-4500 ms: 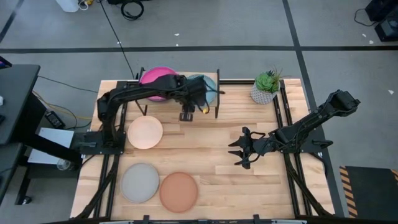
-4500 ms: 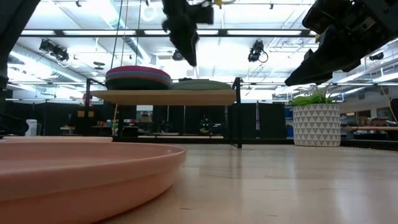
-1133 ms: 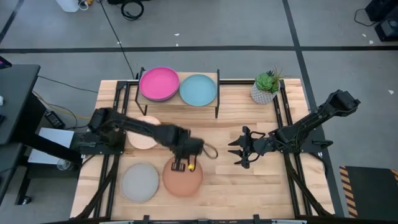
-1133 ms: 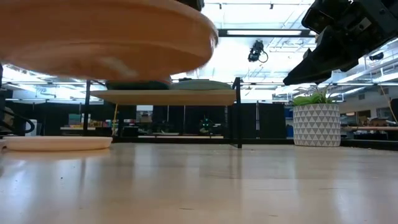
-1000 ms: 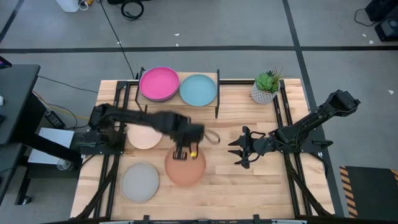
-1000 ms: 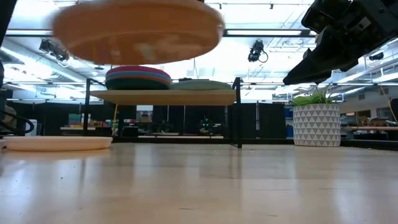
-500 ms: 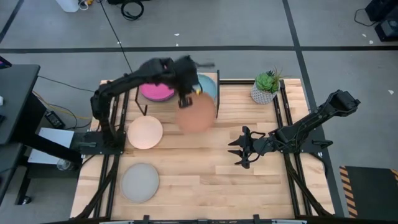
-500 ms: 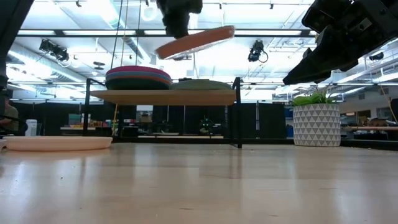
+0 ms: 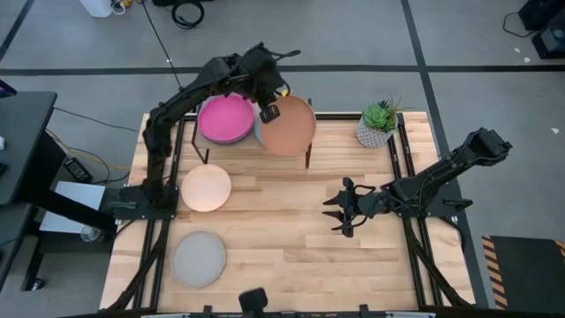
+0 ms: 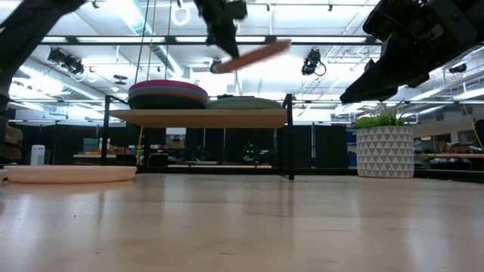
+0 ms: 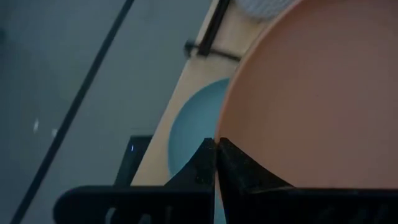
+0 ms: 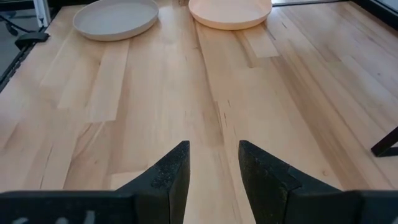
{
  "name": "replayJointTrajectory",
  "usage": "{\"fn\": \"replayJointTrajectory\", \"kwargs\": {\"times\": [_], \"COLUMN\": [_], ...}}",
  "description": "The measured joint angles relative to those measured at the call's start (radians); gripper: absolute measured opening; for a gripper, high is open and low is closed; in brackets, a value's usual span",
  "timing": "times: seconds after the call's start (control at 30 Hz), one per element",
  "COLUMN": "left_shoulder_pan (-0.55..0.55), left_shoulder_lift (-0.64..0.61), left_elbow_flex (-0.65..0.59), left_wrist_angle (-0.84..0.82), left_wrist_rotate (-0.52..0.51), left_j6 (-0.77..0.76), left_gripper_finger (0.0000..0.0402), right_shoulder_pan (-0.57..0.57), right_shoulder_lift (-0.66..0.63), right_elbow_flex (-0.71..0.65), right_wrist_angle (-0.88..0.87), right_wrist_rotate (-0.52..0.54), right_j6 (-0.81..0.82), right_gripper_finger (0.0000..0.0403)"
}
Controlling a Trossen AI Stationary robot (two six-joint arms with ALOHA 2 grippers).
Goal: Place and stack plates onto a shelf
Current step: Stack the brown plate on the light blue plate on the shelf
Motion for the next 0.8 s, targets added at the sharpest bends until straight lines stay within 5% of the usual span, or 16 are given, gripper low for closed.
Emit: {"fn": "replayJointTrajectory", "kwargs": {"times": [0.37, 0.8], "left_shoulder_pan": [0.051, 0.071], "left_shoulder_lift": [0.126, 0.137], "left_elbow_flex": [-0.002, -0.002], "left_wrist_angle": [-0.003, -0.009], "left_wrist_rotate": [-0.039, -0.053], "left_j6": [0.076, 0.107], "left_gripper_finger": [0.0012, 0.0022], "right_shoulder_pan": [0.000, 0.000], "right_shoulder_lift": [0.000, 0.000], "right_elbow_flex": [0.000, 0.000], "right_wrist_angle": [0.002, 0.004], "right_wrist_rotate": [0.000, 0.000], "right_j6": [-0.015, -0.004], "right_gripper_finger": [0.0144, 0.0144]}}
